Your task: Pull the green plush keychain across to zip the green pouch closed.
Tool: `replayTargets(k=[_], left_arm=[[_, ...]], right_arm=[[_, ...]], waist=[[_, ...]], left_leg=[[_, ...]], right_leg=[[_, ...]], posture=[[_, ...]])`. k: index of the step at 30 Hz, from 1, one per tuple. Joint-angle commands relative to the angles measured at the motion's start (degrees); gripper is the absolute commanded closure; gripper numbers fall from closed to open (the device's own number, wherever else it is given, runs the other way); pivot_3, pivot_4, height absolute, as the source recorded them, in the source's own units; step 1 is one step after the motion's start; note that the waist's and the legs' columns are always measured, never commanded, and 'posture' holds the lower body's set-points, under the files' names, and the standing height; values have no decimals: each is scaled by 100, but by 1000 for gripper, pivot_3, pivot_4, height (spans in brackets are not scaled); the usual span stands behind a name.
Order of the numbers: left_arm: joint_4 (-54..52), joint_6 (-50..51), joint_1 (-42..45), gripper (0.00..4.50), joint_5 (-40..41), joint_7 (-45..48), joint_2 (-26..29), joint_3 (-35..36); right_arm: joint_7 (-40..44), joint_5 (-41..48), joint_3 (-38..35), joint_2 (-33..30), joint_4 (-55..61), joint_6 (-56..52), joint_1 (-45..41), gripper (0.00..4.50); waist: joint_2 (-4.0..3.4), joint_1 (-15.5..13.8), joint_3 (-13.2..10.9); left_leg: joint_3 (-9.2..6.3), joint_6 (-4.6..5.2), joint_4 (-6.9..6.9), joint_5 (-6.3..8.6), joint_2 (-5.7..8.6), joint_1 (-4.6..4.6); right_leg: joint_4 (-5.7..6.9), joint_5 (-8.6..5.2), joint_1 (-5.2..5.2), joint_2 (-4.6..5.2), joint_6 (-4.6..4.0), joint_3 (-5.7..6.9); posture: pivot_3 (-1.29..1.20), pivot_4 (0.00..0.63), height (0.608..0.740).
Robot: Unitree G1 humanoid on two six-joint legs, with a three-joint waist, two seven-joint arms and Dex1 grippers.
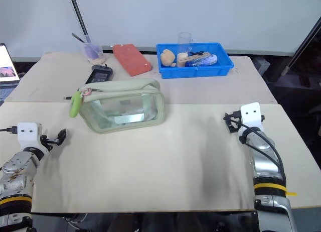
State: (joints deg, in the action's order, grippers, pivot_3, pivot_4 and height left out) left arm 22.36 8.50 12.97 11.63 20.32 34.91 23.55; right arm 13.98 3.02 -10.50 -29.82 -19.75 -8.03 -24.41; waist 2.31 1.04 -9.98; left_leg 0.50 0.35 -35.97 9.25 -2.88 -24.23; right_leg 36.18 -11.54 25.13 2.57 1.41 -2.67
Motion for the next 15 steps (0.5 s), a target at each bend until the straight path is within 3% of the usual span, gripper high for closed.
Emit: replayTargets(k=[1,5,7,11,15], left_arm=[[-50,-149,74,0,65,18,115,114],[-313,-90,5,0,287,313,294,312],[-793,-1,58,0,623,816,646,483],[-1610,791,558,0,1291,1712,1650,536],[-2191,1769,1423,0,1822,2474,2379,-5]], right_arm=[[-37,10,-163,-106,85,93,-31,28],[-56,-14,-178,-176,134,185,-158,28],[291,116,-146,-344,314,51,-317,28],[1603,727,15,-848,956,-647,-803,28],[2885,1648,237,-1282,1894,-1781,-1253,28]], waist=[[0,0,0],[0,1,0],[1,6,-1],[3,16,-10],[-3,0,-6]], left_leg=[[0,0,0,0,0,0],[0,0,0,0,0,0],[0,0,0,0,-1,-2],[0,0,-1,0,-4,-9],[-1,0,1,0,-3,-3]], right_leg=[[0,0,0,0,0,0],[0,0,0,0,0,0],[0,0,2,0,0,0],[0,-1,10,-1,-2,2],[-8,-12,0,0,13,5]], posture=[[0,150,740],[0,150,740],[0,150,740],[0,150,740],[0,150,740]])
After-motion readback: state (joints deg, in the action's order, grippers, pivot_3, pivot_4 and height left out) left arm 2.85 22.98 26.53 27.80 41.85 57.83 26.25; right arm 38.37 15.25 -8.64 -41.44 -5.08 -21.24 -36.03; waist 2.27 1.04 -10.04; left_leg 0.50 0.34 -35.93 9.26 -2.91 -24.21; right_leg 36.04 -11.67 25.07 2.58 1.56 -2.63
